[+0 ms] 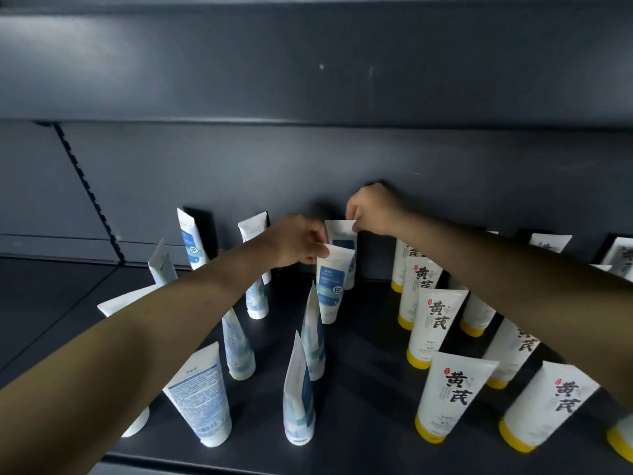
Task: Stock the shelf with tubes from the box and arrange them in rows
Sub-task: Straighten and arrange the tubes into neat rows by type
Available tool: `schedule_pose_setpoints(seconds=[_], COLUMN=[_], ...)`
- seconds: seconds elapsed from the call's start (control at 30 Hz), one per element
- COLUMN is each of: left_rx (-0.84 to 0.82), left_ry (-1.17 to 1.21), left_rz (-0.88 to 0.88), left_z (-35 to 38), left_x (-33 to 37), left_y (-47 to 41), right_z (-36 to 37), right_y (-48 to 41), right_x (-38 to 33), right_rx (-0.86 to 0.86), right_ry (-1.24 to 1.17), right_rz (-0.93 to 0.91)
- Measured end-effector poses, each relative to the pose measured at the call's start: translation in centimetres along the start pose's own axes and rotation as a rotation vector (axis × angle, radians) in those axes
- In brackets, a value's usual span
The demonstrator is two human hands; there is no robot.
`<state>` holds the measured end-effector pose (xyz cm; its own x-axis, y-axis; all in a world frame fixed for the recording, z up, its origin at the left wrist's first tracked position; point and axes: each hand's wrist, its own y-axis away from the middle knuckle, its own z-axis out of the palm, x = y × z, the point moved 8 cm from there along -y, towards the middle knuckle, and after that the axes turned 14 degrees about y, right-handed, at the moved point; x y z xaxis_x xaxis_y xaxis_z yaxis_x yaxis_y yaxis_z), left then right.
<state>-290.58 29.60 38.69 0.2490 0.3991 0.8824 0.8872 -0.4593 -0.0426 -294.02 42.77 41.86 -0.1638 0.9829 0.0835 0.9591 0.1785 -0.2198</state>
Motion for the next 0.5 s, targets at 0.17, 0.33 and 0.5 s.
schedule_pose_setpoints(seconds=[0.17, 0.33, 0.5], left_rx=[-0.011, -0.039, -0.094], left_ry=[0.109, 0.133, 0.118], left_rz=[-0.027, -0.043, -0.053], left_z=[1.2, 2.0, 2.5], left_x=[-0.1, -0.1, 0.5], left_y=[-0.5, -1.4, -1.4], right_z=[0.0, 0.0, 0.1], right_y=[0.6, 0.8, 0.8], right_x=[1.2, 1.3, 1.4], right_rx=[0.012, -0.017, -0.048], right_ry=[-0.032, -0.078, -0.1], right_rz=[0.017, 0.002, -0.007])
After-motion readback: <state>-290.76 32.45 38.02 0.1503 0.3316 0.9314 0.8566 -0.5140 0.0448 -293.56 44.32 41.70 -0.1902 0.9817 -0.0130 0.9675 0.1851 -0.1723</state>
